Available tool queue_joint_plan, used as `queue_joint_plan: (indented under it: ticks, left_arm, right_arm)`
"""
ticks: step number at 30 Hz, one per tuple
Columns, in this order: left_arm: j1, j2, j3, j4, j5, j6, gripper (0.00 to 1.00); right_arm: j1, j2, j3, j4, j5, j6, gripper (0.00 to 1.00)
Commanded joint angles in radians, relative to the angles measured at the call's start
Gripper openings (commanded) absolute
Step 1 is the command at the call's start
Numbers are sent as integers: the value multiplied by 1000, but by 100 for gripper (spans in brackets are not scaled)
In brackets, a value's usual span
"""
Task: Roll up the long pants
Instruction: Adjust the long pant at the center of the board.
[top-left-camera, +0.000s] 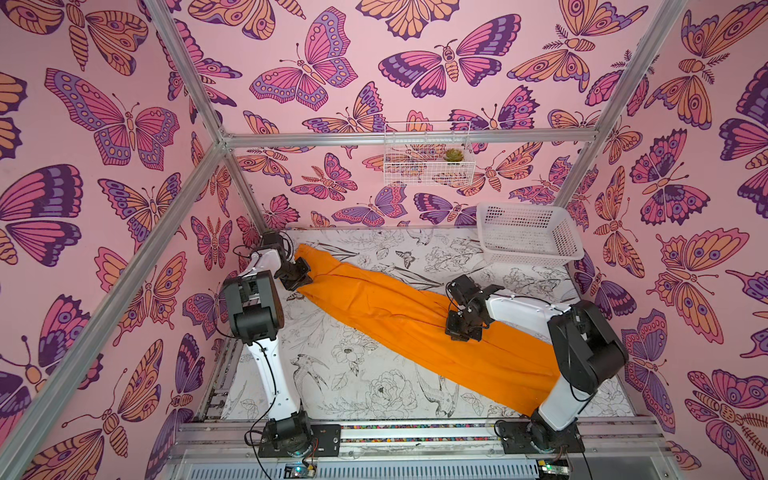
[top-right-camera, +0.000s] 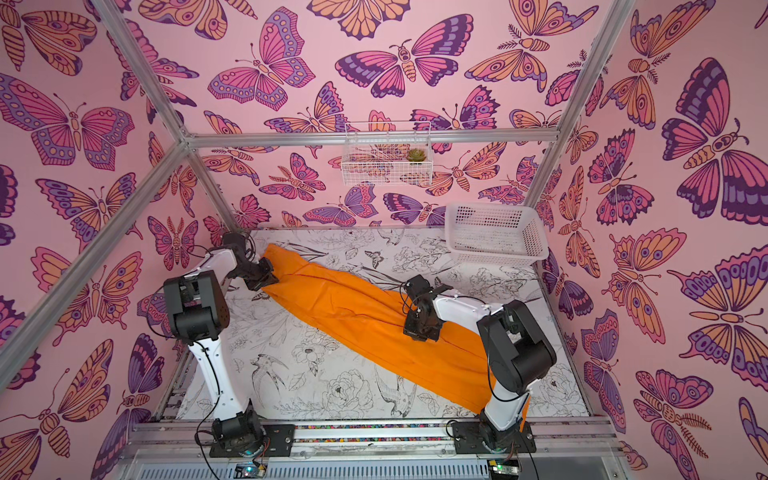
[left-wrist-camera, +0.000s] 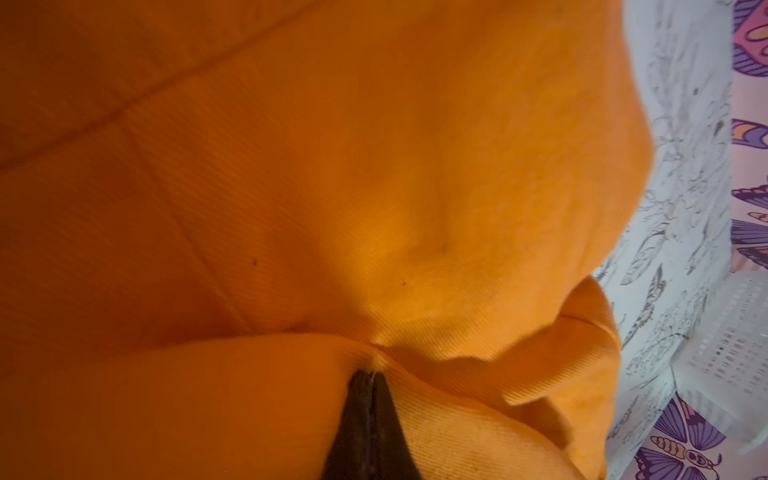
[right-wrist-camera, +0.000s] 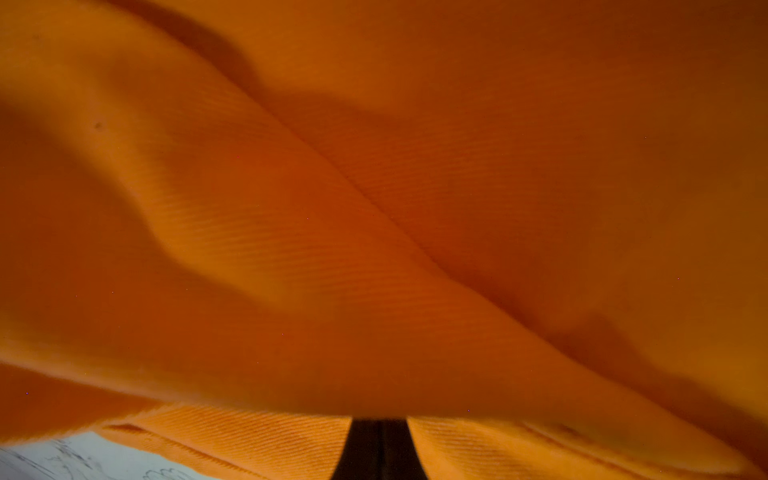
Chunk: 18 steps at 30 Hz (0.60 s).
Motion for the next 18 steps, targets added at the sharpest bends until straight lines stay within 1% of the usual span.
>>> queue_joint_plan:
  ticks: [1, 4, 9, 11, 13, 15, 18]
  left_arm:
    - [3, -21, -77, -69, -47, -1, 0]
    - [-2, -56, -136, -69, -58, -17, 0]
    - [-17, -160, -254, -68, -79, -5, 0]
    - [-17, -200, -306, -68, -107, 4, 0]
    - [-19, -233, -357, -68, -109, 4, 0]
    - [-21, -257, -392, -73, -99, 8, 0]
    - [-23, -283, -412, -83, -101, 13, 0]
  right_arm:
    - [-41, 94, 30, 101, 0, 65, 0]
    - [-97, 136, 79, 86, -13, 32, 0]
    - [-203, 204, 254, -84, 34, -106, 0]
    - [-261, 226, 305, -124, 39, -147, 0]
    - [-315, 250, 356, -161, 33, -191, 0]
    - [-359, 275, 419, -207, 50, -239, 0]
    - [-391, 311, 517, -276, 115, -307, 0]
